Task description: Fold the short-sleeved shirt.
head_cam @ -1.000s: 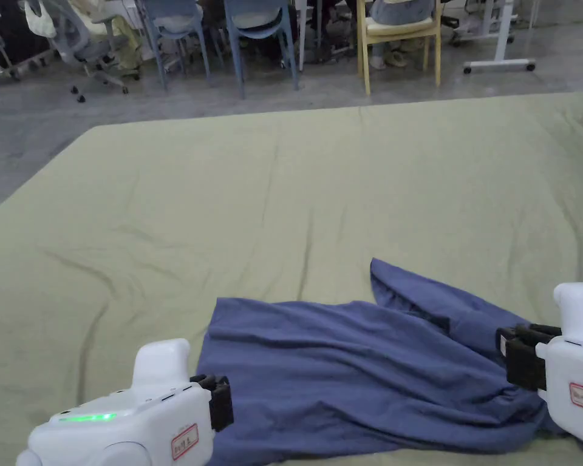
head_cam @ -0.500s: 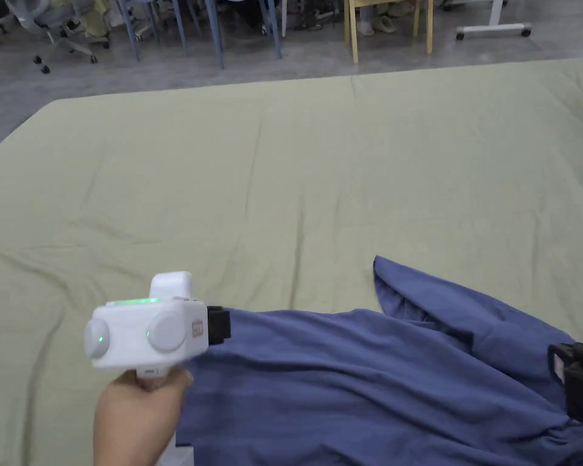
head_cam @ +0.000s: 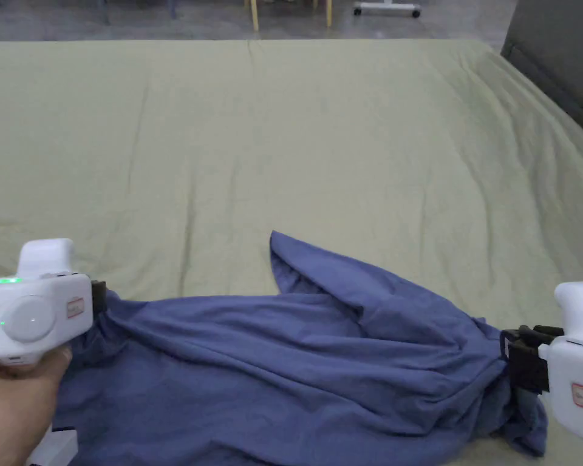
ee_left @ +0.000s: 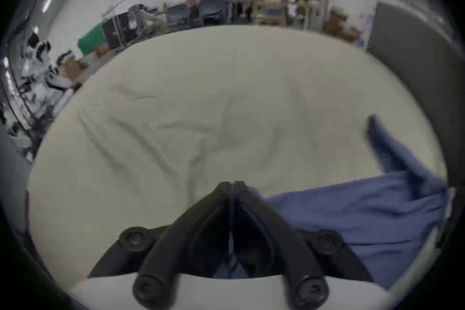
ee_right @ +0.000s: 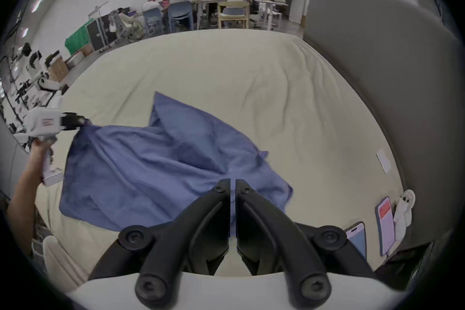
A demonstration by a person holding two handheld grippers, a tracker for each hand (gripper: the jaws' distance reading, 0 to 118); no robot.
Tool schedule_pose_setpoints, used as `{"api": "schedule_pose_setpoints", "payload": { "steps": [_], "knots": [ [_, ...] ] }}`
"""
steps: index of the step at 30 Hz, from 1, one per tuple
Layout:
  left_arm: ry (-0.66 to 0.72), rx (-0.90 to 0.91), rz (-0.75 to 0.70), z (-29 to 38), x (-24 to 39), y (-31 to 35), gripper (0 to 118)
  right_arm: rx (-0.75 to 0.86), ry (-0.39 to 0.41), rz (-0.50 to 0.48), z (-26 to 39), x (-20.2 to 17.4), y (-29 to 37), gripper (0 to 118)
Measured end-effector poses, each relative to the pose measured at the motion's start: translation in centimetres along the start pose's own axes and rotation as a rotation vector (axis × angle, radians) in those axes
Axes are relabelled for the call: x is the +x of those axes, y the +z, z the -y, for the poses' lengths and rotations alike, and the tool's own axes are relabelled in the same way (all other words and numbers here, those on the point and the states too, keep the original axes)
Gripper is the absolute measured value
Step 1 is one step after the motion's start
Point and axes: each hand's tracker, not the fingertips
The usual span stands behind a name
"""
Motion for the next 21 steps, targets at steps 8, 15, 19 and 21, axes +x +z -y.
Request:
{"api": "schedule_pose_setpoints", "payload": {
  "steps": [8, 15, 19, 21],
  "knots": [
    [0.061, 0.134, 0.038, -0.4, -0.3, 7.8, 0, -0.152, 0.02, -0.066, -2.3, 1.9, -4.3, 117],
    [0.092, 0.175, 0.021, -0.4, 0.4, 14.2, 0, -0.279, -0.073, 0.031, -0.9, 2.4, -8.6, 113],
    [0.119, 0.18, 0.03, -0.1, -0.6, 16.0, 0, -0.219, -0.094, -0.109, -0.3, 2.3, -6.3, 14],
    [0.118, 0.2, 0.013, -0.2, -0.8, 17.3, 0, -0.124, 0.022, -0.1, -0.5, 1.4, -4.2, 13]
  ]
}}
